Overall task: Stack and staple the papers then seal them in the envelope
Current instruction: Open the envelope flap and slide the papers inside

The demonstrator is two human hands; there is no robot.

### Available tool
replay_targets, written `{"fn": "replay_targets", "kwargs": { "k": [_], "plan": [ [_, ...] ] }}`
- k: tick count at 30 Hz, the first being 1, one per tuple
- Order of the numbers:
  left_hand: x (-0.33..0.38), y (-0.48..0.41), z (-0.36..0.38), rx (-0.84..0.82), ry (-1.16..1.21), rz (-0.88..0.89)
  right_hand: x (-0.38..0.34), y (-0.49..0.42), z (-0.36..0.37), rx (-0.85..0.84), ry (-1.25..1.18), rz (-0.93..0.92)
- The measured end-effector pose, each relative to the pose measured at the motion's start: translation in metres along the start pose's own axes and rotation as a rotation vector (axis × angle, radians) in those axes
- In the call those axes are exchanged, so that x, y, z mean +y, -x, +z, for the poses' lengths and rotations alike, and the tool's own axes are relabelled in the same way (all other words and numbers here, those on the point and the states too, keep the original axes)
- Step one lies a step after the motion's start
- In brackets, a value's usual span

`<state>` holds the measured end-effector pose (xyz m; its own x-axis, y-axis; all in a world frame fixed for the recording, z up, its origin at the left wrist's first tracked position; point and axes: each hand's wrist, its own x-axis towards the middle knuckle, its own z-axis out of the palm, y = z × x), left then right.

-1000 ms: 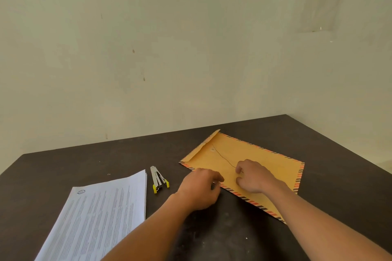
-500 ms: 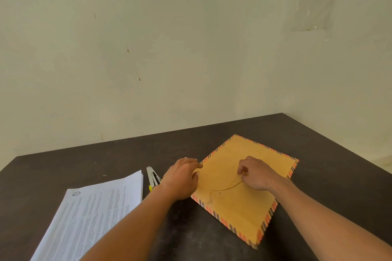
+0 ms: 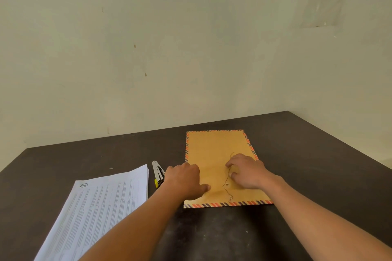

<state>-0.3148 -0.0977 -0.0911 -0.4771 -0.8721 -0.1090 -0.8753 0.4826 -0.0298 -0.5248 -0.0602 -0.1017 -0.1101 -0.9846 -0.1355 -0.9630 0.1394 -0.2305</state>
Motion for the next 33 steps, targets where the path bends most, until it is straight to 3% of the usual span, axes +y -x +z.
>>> {"fn": "replay_targets", "kwargs": {
  "k": [4, 13, 18, 22, 26, 33],
  "plan": [
    [0.009, 0.008, -0.001, -0.009, -0.008, -0.052, -0.014, 0.01, -0.006, 0.012, 0.022, -0.067],
    [0.013, 0.019, 0.013, -0.039, 0.01, -0.03, -0.016, 0.05, -0.015, -0.229, -0.066, -0.041],
    [0.012, 0.024, 0.028, 0.028, 0.209, 0.089, -0.008, 0.073, 0.012, -0.026, -0.08, -0.036],
    [0.009, 0.03, 0.025, 0.076, 0.064, 0.172, -0.005, 0.09, 0.031, 0.108, -0.056, -0.091],
    [0.014, 0.033, 0.026, 0.165, -0.099, 0.228, -0.015, 0.093, 0.033, 0.063, -0.034, -0.073],
    [0.008, 0.03, 0.028, 0.214, -0.047, 0.244, -0.035, 0.082, 0.031, 0.049, -0.18, 0.083]
  ]
}}
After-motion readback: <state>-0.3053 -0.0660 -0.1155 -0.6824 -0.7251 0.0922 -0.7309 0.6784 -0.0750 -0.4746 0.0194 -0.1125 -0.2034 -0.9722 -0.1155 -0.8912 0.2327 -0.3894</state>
